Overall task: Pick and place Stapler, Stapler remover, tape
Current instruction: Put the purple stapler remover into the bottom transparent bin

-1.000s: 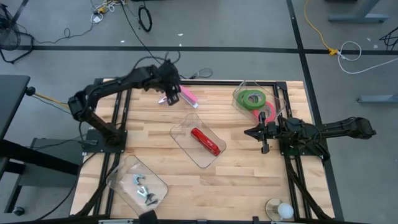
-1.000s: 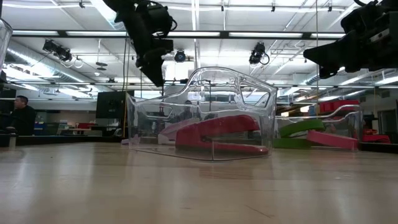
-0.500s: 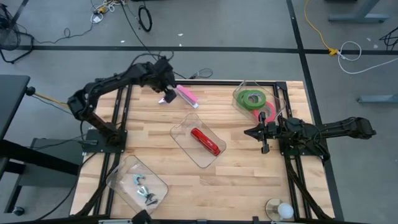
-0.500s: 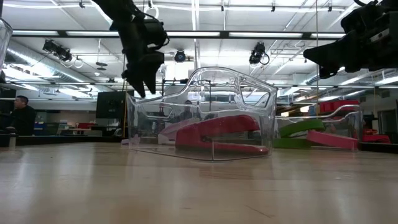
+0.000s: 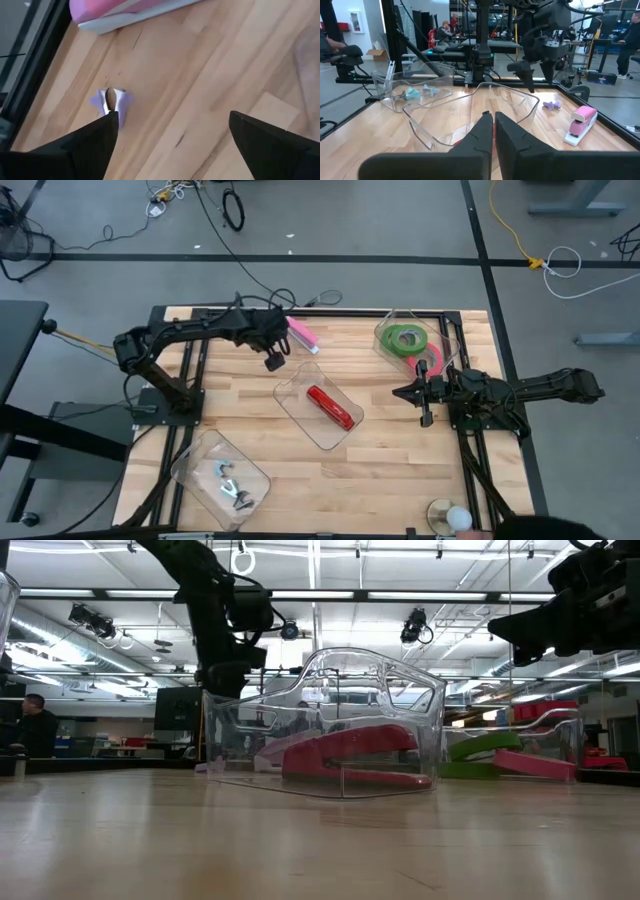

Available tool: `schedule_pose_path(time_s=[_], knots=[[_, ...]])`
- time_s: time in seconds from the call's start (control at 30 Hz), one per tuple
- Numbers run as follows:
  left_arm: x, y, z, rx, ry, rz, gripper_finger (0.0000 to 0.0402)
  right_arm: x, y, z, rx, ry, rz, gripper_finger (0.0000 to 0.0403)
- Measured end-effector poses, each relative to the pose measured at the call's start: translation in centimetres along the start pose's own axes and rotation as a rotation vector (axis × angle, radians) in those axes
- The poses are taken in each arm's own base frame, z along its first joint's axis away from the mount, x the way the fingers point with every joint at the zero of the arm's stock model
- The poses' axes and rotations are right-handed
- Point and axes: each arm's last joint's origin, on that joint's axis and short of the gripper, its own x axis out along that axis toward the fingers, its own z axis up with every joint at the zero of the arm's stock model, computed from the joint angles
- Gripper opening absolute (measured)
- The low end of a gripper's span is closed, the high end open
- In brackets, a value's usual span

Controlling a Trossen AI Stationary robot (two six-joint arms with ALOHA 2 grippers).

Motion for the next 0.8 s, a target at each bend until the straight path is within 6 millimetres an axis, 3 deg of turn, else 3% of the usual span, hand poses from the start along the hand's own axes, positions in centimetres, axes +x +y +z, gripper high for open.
schedule_pose_path(time_s=[0.23,0.37,0.57,0.8], knots=[[0.2,0.7,0.0,-0.087,-0.004,0.068,0.0379,0.0,0.0,0.0,0.0,0.0,0.0,0.0022],[1.9,0.5,-0.1,-0.175,0.061,0.069,0.0378,0.0,0.0,0.0,0.0,-0.001,0.0,0.0022],[4.2,0.4,-0.1,-0.14,0.12,0.172,0.0378,0.0,0.0,0.0,0.0,0.0,0.0,0.0022],[5.5,-0.1,1.0,-0.085,0.04,0.241,0.0378,0.0,0.0,0.0,0.0,-0.001,0.0,0.0022]])
